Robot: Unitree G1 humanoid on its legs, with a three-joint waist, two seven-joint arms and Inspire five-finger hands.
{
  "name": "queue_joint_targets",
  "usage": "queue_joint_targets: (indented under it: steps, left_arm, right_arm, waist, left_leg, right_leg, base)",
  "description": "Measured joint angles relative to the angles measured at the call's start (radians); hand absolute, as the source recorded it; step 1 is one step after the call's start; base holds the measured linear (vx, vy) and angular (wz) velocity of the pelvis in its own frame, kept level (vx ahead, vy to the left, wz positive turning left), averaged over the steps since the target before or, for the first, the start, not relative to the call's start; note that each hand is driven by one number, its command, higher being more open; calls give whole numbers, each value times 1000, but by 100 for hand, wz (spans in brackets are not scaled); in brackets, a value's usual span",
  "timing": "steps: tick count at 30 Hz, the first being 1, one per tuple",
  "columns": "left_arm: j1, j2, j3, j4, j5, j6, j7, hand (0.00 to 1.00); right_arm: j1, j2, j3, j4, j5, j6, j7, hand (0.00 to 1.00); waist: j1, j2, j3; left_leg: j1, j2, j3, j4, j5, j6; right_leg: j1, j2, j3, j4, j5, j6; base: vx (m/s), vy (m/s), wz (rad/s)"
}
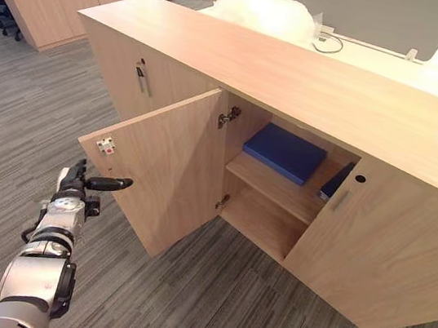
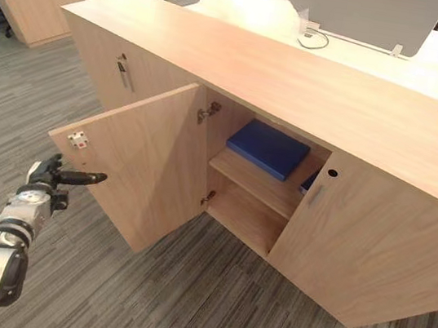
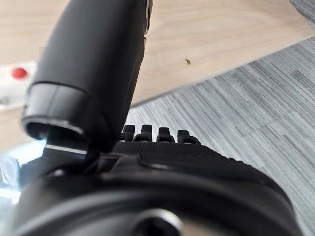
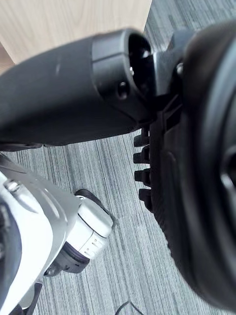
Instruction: Walk over to the cabinet, pick up the folder, carry it to the office cabinet, place the folder inside the office cabinet, then close the office cabinet door
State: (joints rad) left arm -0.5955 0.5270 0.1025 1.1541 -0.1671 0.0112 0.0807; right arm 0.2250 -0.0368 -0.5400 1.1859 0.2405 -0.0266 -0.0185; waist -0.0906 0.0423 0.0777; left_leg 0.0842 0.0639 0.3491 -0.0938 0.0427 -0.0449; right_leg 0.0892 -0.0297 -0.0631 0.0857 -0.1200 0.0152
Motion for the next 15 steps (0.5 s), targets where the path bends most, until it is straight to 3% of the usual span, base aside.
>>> queue_joint_targets:
  steps: [7, 12, 15]
  left_arm:
    - [-42, 30, -179, 1, 81, 0, -38, 100]
    - [-56, 38, -294, -22, 260, -1, -14, 100]
    - [-51, 68, -447, -93, 366, 4, 8, 100]
  right_arm:
    - [21, -6, 82, -34, 1, -8, 3, 100]
    - [33, -10, 140, -40, 1, -25, 6, 100]
    - [33, -13, 157, -40, 1, -29, 6, 100]
  waist:
    - [-6, -11, -1]
    - [-6, -30, -11]
    - [-1, -37, -9]
  left_leg:
    - [-18, -10, -17, -1, 19, 10]
    - [-33, -27, -41, -1, 22, 15]
    - [-45, -41, -61, 0, 24, 18]
  right_leg:
    - [-9, -13, -13, -4, -5, 3]
    - [-9, -28, -37, -12, 0, 15]
    - [-8, -41, -57, -15, 2, 23]
  base:
    - [-104, 15, 8]
    - [-15, 31, 16]
    - [15, 51, 24]
